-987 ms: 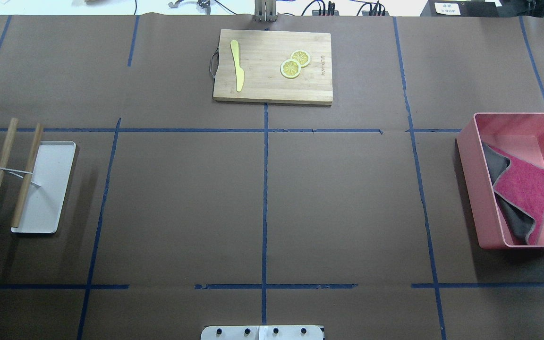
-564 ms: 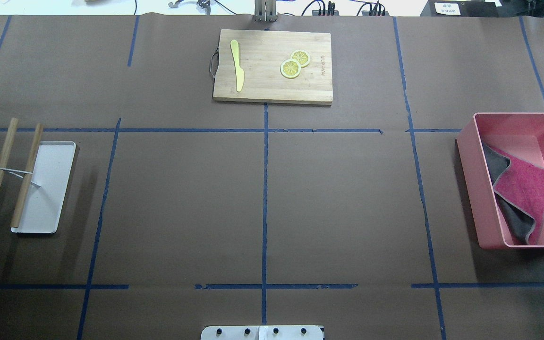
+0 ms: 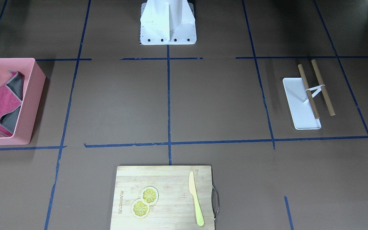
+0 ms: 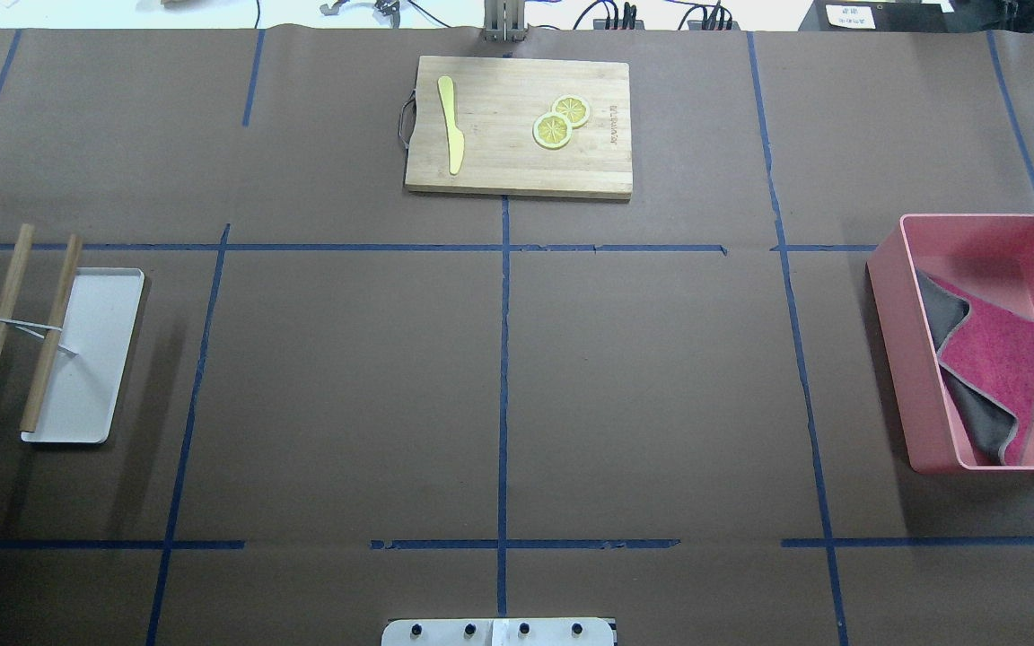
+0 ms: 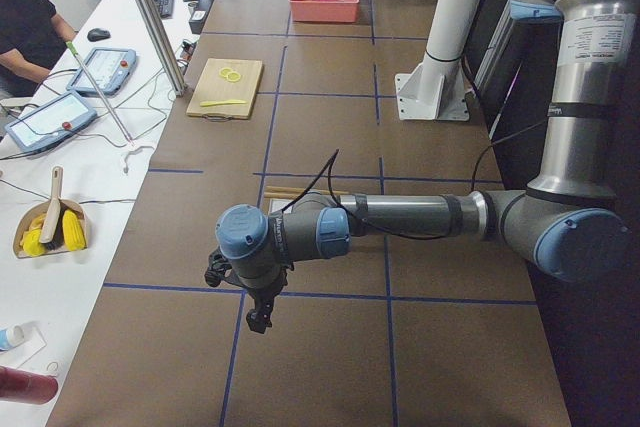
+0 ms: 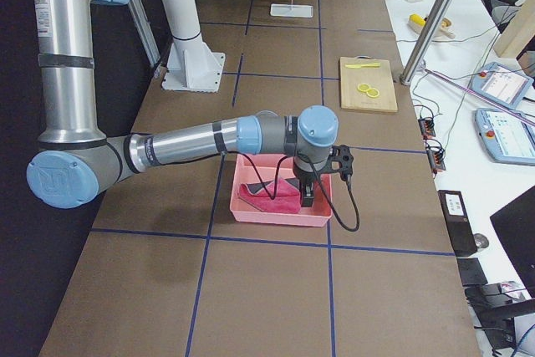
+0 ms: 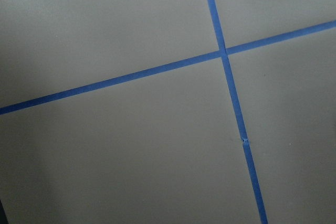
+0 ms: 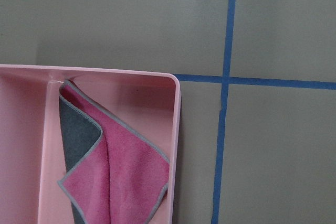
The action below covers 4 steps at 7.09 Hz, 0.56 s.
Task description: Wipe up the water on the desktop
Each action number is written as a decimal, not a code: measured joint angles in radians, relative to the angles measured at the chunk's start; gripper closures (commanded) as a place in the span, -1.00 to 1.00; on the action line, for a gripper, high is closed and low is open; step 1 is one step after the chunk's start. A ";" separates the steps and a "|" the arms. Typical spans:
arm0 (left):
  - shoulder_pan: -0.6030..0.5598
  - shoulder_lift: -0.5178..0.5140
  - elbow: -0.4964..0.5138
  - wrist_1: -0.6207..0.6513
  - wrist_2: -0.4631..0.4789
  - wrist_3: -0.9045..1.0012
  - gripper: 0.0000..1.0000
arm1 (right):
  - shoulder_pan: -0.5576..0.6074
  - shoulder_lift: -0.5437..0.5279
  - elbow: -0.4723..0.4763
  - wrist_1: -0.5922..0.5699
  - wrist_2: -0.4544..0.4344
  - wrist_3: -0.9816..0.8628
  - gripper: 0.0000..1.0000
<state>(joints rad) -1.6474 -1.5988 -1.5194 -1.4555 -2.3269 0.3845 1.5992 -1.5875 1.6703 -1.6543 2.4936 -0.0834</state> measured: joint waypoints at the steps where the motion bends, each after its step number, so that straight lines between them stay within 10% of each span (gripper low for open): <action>1: 0.000 0.010 -0.002 -0.006 -0.010 -0.036 -1.00 | 0.005 0.000 -0.018 0.007 -0.008 -0.003 -1.00; 4: 0.000 0.015 -0.005 -0.047 -0.015 -0.160 -1.00 | 0.021 -0.005 -0.055 0.010 -0.055 -0.005 -1.00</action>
<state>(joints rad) -1.6472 -1.5837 -1.5245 -1.5026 -2.3422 0.2244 1.6204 -1.5925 1.6151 -1.6439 2.4388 -0.0884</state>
